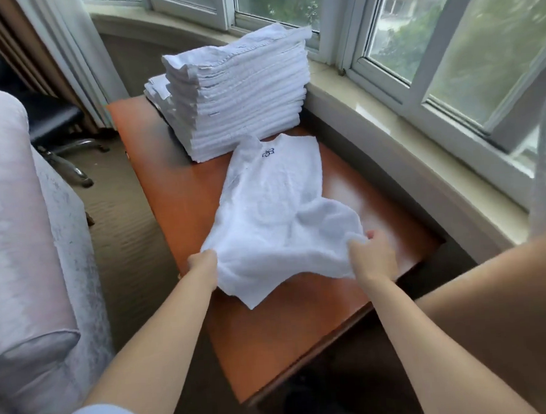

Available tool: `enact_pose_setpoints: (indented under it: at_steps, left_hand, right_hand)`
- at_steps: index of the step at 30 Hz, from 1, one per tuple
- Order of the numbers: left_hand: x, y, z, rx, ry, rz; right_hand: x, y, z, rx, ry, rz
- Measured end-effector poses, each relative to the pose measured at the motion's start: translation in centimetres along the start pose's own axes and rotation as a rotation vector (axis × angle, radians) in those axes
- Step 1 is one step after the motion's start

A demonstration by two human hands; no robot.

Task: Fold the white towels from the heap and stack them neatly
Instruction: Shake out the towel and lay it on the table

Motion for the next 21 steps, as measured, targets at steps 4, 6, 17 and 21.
enact_pose_setpoints:
  at_steps: [4, 6, 17, 21]
  left_hand:
    - [0.6, -2.5, -2.5, -0.002, 0.320, -0.101]
    - [0.5, -2.8, -2.9, 0.045, 0.396, -0.098]
    - [3.7, 2.8, 0.8, 0.059, 0.344, 0.023]
    - [5.0, 5.2, 3.3, 0.025, 0.451, 0.046]
  right_hand:
    - [2.5, -4.3, 4.2, 0.136, -0.443, -0.594]
    - [3.5, -4.3, 4.4, 0.033, -0.394, -0.561]
    - [6.7, 7.2, -0.8, -0.051, -0.182, -0.231]
    - [7.6, 11.2, -2.7, 0.011, -0.266, -0.147]
Point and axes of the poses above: each hand's wrist, its own y-axis towards the middle knuckle, its own x-axis out of the palm, z = x × y, the point moved 4 cm from there along y, towards the middle knuckle, and after that the axes turned 2 degrees about -y, right-handed, at the moved point
